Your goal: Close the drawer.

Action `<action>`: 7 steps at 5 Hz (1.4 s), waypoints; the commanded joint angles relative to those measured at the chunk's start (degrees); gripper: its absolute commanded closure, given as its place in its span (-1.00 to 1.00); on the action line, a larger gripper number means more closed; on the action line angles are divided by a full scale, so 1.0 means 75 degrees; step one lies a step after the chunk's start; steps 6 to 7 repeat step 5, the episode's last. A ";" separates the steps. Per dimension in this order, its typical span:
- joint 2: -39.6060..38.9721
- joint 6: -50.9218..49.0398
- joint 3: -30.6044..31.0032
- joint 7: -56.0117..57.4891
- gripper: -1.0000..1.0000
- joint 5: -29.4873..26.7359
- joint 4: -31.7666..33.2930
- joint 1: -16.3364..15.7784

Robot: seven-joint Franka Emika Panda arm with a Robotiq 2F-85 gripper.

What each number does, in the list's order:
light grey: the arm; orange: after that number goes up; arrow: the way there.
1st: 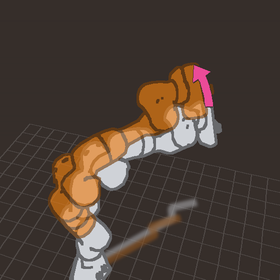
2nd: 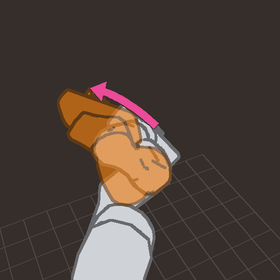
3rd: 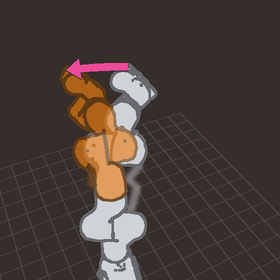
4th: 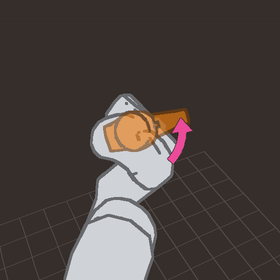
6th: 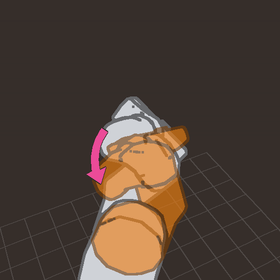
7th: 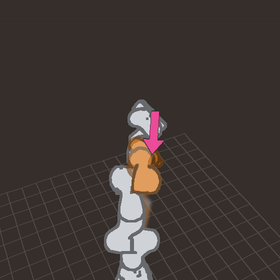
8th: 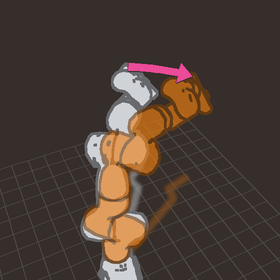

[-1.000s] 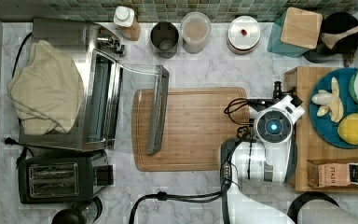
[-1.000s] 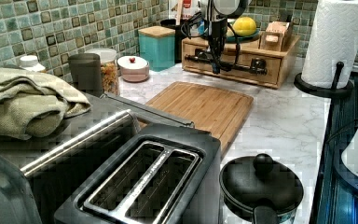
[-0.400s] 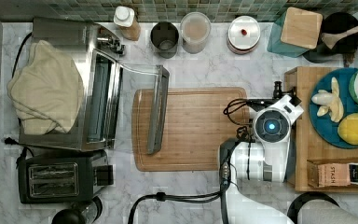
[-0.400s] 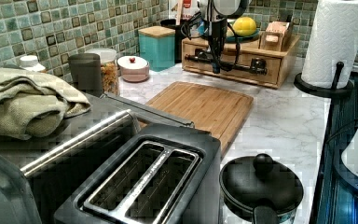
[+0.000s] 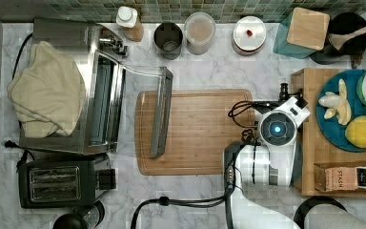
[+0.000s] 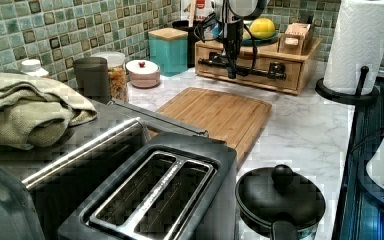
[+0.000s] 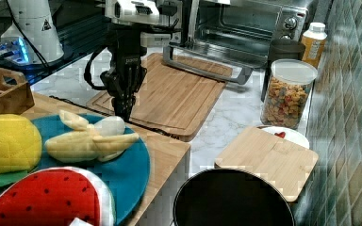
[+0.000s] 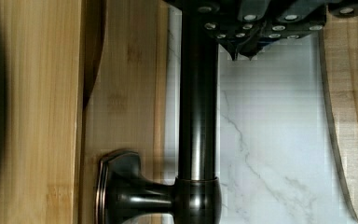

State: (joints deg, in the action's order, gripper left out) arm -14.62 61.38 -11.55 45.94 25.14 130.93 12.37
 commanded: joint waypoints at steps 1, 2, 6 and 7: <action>0.0270 -0.0512 -0.1011 -0.0209 1.00 0.0169 -0.0507 0.0770; 0.0270 -0.0512 -0.1014 -0.0208 1.00 0.0168 -0.0507 0.0769; 0.0249 -0.0487 -0.1308 -0.0132 1.00 0.0056 -0.0496 0.0476; 0.0249 -0.0487 -0.1308 -0.0132 1.00 0.0056 -0.0496 0.0476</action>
